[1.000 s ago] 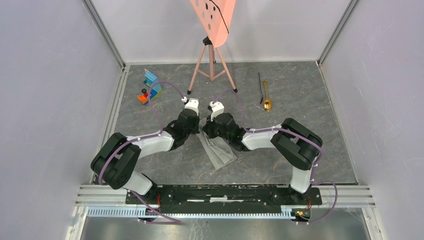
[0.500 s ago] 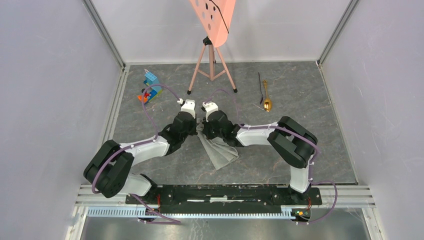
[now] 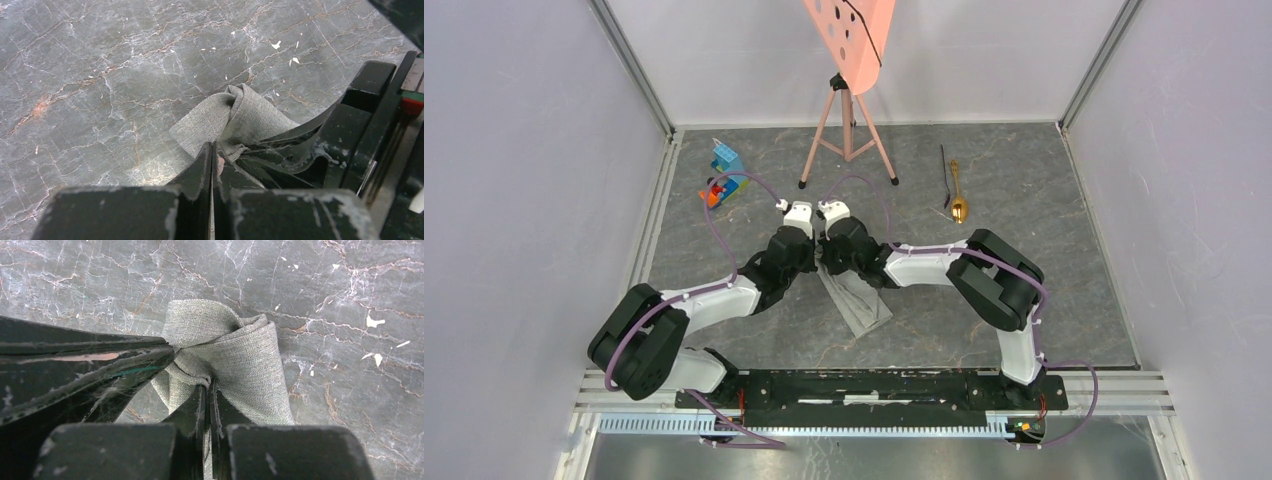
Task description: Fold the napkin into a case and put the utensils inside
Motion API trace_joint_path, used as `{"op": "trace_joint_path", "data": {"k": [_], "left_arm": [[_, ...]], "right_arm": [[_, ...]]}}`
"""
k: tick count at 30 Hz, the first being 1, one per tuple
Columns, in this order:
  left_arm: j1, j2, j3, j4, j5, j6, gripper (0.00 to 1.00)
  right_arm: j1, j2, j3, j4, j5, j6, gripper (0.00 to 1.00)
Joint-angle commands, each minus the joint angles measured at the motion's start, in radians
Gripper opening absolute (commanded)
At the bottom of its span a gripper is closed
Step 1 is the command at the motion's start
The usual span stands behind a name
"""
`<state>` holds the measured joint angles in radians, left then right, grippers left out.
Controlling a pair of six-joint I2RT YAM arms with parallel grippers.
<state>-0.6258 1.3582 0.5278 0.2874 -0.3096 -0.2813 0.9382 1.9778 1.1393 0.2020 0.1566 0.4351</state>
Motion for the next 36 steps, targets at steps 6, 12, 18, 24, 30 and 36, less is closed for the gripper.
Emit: {"op": "trace_joint_path", "data": {"k": [6, 12, 18, 24, 30, 36], "left_arm": [[0.003, -0.017, 0.007, 0.036, -0.022, -0.048, 0.02], [0.006, 0.010, 0.018, 0.035, -0.010, -0.050, 0.02], [0.008, -0.001, 0.018, 0.027, 0.002, -0.054, 0.02], [0.008, -0.014, 0.017, 0.024, 0.013, -0.056, 0.02], [0.008, -0.021, 0.006, 0.027, 0.013, -0.065, 0.02], [0.011, -0.030, 0.011, 0.024, 0.007, -0.064, 0.02]], "right_arm": [[-0.017, -0.083, -0.163, 0.290, -0.138, -0.087, 0.27], [-0.017, -0.109, -0.184, 0.298, -0.155, -0.105, 0.35], [-0.017, -0.088, -0.164, 0.303, -0.154, -0.103, 0.37], [-0.016, -0.034, -0.110, 0.297, -0.141, -0.081, 0.32], [-0.016, 0.025, -0.048, 0.272, -0.121, -0.052, 0.19], [-0.018, 0.041, -0.036, 0.254, -0.105, -0.034, 0.13]]}}
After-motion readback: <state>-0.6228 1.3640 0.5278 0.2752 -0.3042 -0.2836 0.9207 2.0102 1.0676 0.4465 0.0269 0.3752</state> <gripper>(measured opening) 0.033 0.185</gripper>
